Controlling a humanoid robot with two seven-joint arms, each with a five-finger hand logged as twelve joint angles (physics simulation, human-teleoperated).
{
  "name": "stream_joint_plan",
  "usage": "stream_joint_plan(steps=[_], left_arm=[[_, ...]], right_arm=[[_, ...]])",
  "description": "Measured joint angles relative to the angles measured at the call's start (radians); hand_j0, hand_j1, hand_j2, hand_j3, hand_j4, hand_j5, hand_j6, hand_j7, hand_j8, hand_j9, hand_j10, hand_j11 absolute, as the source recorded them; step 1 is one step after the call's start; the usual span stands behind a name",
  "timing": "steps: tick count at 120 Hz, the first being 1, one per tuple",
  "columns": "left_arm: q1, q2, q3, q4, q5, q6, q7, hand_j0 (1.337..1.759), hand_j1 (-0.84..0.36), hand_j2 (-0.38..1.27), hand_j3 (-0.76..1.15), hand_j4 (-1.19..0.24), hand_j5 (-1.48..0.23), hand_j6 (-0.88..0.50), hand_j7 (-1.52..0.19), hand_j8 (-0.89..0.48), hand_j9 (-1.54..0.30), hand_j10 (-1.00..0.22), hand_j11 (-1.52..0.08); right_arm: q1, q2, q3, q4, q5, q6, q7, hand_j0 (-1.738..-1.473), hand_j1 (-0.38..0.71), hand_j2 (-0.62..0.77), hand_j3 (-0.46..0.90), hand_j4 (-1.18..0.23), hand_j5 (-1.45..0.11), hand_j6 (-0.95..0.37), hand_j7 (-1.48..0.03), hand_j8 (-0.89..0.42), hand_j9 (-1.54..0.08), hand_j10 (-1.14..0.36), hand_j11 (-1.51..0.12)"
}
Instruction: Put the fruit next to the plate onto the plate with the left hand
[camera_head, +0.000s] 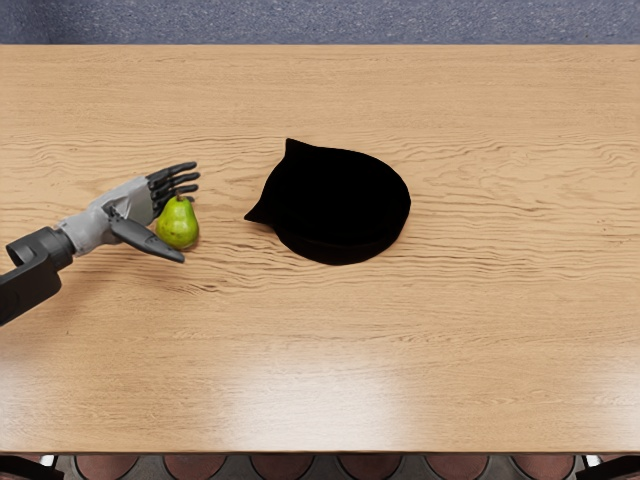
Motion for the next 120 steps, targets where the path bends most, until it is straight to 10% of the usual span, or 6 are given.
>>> stream_joint_plan(steps=[120], left_arm=[[0.025,0.000,-0.003,-0.008,0.065,0.000,0.000,1.658,-0.11,0.10,0.00,-0.43,-0.50,-0.49,-0.51,-0.41,-0.51,-0.41,-0.51]], right_arm=[[0.000,0.000,0.000,0.000,0.000,0.000,0.000,-1.658,-0.31,-0.01,0.00,-0.03,-0.04,-0.03,-0.04,-0.03,-0.04,-0.03,-0.04]])
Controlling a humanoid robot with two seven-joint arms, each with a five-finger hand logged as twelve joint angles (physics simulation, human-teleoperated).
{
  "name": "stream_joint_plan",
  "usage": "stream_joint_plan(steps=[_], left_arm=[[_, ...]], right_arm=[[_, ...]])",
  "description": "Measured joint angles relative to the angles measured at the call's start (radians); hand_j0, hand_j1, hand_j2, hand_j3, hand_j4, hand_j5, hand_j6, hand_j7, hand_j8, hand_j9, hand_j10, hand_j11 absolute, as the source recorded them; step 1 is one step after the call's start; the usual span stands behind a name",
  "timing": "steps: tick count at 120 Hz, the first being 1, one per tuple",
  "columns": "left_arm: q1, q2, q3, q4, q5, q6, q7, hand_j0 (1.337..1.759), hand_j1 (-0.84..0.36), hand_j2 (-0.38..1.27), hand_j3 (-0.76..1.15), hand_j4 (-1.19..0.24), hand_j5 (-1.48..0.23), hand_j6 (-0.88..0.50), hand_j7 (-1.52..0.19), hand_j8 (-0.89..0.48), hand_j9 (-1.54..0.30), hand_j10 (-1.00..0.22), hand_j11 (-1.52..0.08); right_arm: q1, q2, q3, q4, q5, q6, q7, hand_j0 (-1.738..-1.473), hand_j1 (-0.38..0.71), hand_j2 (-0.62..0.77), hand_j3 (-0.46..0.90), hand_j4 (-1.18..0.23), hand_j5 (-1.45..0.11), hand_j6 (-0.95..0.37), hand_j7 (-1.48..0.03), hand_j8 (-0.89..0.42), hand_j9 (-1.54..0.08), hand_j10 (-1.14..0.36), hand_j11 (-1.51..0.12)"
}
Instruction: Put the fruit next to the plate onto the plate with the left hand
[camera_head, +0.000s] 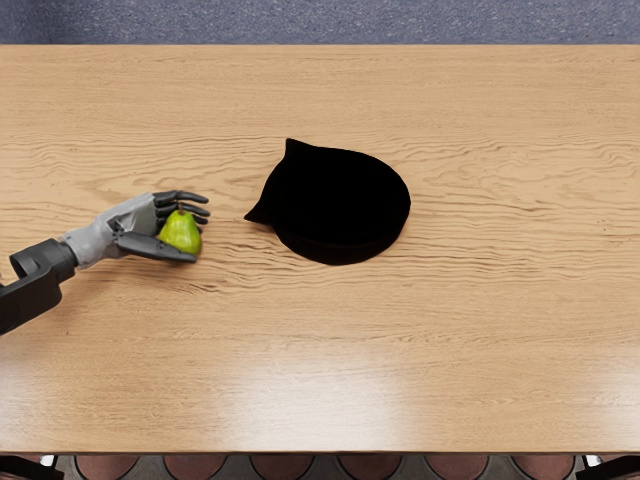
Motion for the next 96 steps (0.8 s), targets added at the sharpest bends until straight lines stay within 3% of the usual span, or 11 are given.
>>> stream_joint_plan(steps=[25,53,72,96], left_arm=[[0.000,0.000,0.005,0.000,0.012,0.004,0.000,1.657,-0.23,0.11,0.00,-0.53,-0.66,-0.54,-0.67,-0.52,-0.66,-0.51,-0.66],[-0.001,0.000,0.006,-0.007,0.014,0.005,0.000,1.650,-0.35,0.27,0.00,-0.67,-0.83,-0.45,-0.85,-0.43,-0.86,-0.42,-0.88],[-0.002,0.002,0.006,-0.016,0.017,0.000,-0.001,1.645,-0.35,0.28,0.00,-0.67,-0.97,-0.42,-0.97,-0.40,-0.98,-0.37,-1.01],[-0.009,0.007,0.010,-0.025,0.030,0.000,-0.001,1.643,-0.31,0.12,0.00,-0.75,-1.13,-0.44,-1.10,-0.38,-1.10,-0.30,-1.10]], right_arm=[[0.000,0.000,0.000,0.000,0.000,0.000,0.000,-1.658,-0.31,-0.01,0.00,-0.03,-0.04,-0.03,-0.04,-0.03,-0.04,-0.03,-0.04],[0.000,0.000,0.000,0.000,0.000,0.000,0.000,-1.658,-0.31,-0.01,0.00,-0.03,-0.04,-0.03,-0.04,-0.03,-0.04,-0.03,-0.04],[0.000,0.000,0.000,0.000,0.000,0.000,0.000,-1.658,-0.31,-0.01,0.00,-0.03,-0.04,-0.03,-0.04,-0.03,-0.04,-0.03,-0.04],[0.000,0.000,0.000,0.000,0.000,0.000,0.000,-1.658,-0.31,-0.01,0.00,-0.03,-0.04,-0.03,-0.04,-0.03,-0.04,-0.03,-0.04]])
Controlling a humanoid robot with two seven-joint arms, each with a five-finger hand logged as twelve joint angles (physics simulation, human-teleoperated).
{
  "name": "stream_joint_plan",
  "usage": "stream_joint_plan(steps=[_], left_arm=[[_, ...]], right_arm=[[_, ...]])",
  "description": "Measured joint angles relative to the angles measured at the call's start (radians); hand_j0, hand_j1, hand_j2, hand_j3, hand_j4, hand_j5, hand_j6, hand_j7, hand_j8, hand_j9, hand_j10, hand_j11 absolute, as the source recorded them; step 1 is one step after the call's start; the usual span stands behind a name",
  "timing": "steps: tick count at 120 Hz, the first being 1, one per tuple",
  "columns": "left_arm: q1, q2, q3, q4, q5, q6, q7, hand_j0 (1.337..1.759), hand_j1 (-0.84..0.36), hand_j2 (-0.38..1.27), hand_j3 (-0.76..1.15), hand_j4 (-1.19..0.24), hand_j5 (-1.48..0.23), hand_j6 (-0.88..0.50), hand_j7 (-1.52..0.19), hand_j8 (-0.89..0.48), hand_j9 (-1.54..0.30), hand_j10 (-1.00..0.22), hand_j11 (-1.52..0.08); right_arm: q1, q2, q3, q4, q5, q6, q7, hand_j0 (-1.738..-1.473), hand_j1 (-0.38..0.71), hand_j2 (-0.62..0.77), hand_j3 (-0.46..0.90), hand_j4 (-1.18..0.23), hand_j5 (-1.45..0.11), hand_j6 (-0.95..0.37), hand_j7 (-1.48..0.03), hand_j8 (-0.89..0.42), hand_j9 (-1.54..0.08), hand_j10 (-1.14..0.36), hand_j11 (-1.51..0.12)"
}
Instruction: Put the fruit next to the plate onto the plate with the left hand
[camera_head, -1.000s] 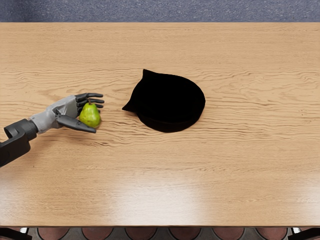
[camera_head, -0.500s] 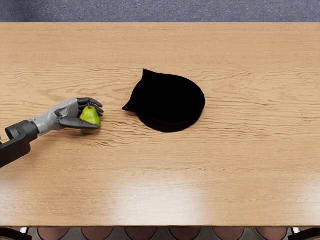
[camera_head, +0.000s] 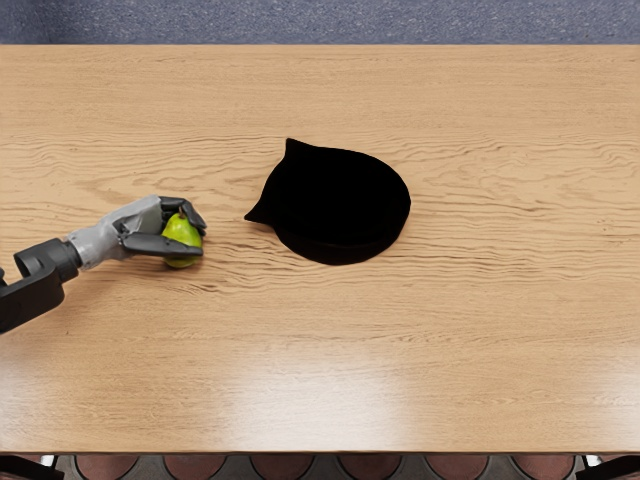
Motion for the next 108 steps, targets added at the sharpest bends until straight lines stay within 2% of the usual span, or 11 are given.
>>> stream_joint_plan(steps=[39,75,90,108], left_arm=[[-0.028,0.008,0.005,-0.008,0.008,0.008,0.000,1.637,-0.32,0.02,0.00,-0.80,-1.22,-0.46,-1.19,-0.37,-1.16,-0.29,-1.18],[-0.133,0.006,0.005,-0.009,0.005,0.008,0.001,1.632,-0.32,-0.01,0.00,-0.80,-1.26,-0.44,-1.22,-0.36,-1.19,-0.27,-1.21],[-0.176,-0.003,0.008,-0.011,0.004,0.008,0.000,1.633,-0.34,0.02,0.00,-0.81,-1.26,-0.45,-1.22,-0.39,-1.18,-0.27,-1.21],[-0.223,-0.037,0.014,-0.011,0.008,0.007,0.000,1.633,-0.35,0.04,0.00,-0.81,-1.26,-0.44,-1.22,-0.36,-1.19,-0.26,-1.21]], right_arm=[[0.000,0.000,0.000,0.000,0.000,0.000,0.000,-1.658,-0.31,-0.01,0.00,-0.03,-0.04,-0.03,-0.04,-0.03,-0.04,-0.03,-0.04],[0.000,0.000,0.000,0.000,0.000,0.000,0.000,-1.658,-0.31,-0.01,0.00,-0.03,-0.04,-0.03,-0.04,-0.03,-0.04,-0.03,-0.04],[0.000,0.000,0.000,0.000,0.000,0.000,0.000,-1.658,-0.31,-0.01,0.00,-0.03,-0.04,-0.03,-0.04,-0.03,-0.04,-0.03,-0.04],[0.000,0.000,0.000,0.000,0.000,0.000,0.000,-1.658,-0.31,-0.01,0.00,-0.03,-0.04,-0.03,-0.04,-0.03,-0.04,-0.03,-0.04]])
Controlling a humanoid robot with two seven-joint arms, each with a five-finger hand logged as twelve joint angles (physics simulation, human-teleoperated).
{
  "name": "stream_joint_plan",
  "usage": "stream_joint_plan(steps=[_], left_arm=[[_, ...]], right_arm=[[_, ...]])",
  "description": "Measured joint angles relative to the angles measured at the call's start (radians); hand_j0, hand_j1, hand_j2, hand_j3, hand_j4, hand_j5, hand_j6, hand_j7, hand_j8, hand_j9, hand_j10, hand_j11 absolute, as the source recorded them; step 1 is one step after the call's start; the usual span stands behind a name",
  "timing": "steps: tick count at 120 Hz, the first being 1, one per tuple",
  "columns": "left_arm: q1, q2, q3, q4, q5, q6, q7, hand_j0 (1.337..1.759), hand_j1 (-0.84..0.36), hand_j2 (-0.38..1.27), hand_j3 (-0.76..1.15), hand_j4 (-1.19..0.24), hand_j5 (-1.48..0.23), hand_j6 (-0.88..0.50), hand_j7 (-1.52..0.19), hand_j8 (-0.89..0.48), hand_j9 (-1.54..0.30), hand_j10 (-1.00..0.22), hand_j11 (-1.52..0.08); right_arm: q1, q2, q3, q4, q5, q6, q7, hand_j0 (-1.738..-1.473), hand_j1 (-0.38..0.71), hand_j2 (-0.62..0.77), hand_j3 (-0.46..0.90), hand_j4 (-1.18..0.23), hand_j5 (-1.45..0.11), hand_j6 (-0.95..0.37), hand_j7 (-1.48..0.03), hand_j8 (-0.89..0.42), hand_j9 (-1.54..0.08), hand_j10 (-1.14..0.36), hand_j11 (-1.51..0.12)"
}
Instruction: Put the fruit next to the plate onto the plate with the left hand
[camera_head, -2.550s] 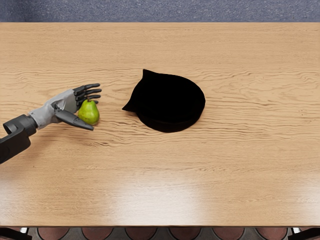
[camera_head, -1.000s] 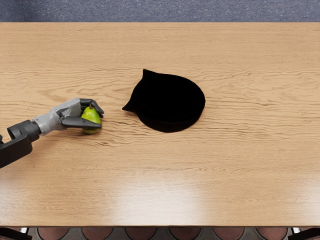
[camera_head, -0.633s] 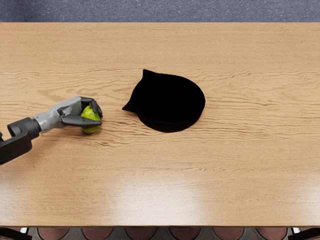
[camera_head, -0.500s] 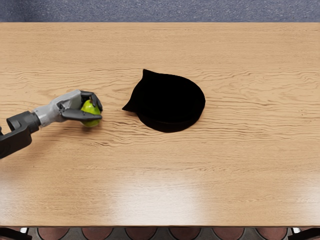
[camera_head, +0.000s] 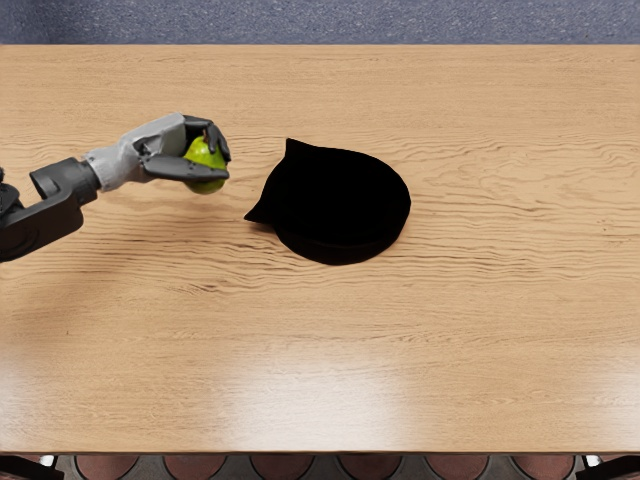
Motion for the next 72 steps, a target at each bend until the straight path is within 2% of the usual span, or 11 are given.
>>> stream_joint_plan(steps=[22,32,40,43,57,72], left_arm=[[-0.080,-0.090,0.028,0.020,0.004,-0.001,0.000,1.633,-0.35,0.05,0.00,-0.80,-1.27,-0.44,-1.23,-0.34,-1.19,-0.26,-1.21],[-0.114,-0.164,0.039,0.056,0.021,-0.001,0.000,1.633,-0.35,0.04,0.00,-0.80,-1.27,-0.44,-1.23,-0.34,-1.19,-0.26,-1.20],[-0.128,-0.203,0.045,0.086,0.040,-0.001,0.000,1.634,-0.32,0.01,0.00,-0.81,-1.27,-0.45,-1.23,-0.35,-1.19,-0.27,-1.20],[-0.134,-0.216,0.045,0.096,0.044,0.000,0.000,1.635,-0.33,0.01,0.00,-0.81,-1.25,-0.47,-1.22,-0.40,-1.18,-0.28,-1.20],[-0.151,-0.266,0.054,0.148,0.066,0.002,0.000,1.634,-0.33,0.02,0.00,-0.83,-1.23,-0.50,-1.20,-0.40,-1.19,-0.32,-1.21],[-0.155,-0.296,0.080,0.173,0.074,0.006,0.001,1.634,-0.33,0.02,0.00,-0.85,-1.17,-0.55,-1.18,-0.45,-1.19,-0.32,-1.21]], right_arm=[[0.000,0.000,0.000,0.000,0.000,0.000,0.000,-1.658,-0.31,-0.01,0.00,-0.03,-0.04,-0.03,-0.04,-0.03,-0.04,-0.03,-0.04],[0.000,0.000,0.000,0.000,0.000,0.000,0.000,-1.658,-0.31,-0.01,0.00,-0.03,-0.04,-0.03,-0.04,-0.03,-0.04,-0.03,-0.04],[0.000,0.000,0.000,0.000,0.000,0.000,0.000,-1.658,-0.31,-0.01,0.00,-0.03,-0.04,-0.03,-0.04,-0.03,-0.04,-0.03,-0.04],[0.000,0.000,0.000,0.000,0.000,0.000,0.000,-1.658,-0.31,-0.01,0.00,-0.03,-0.04,-0.03,-0.04,-0.03,-0.04,-0.03,-0.04],[0.000,0.000,0.000,0.000,0.000,0.000,0.000,-1.658,-0.31,-0.01,0.00,-0.03,-0.04,-0.03,-0.04,-0.03,-0.04,-0.03,-0.04],[0.000,0.000,0.000,0.000,0.000,0.000,0.000,-1.658,-0.31,-0.01,0.00,-0.03,-0.04,-0.03,-0.04,-0.03,-0.04,-0.03,-0.04]])
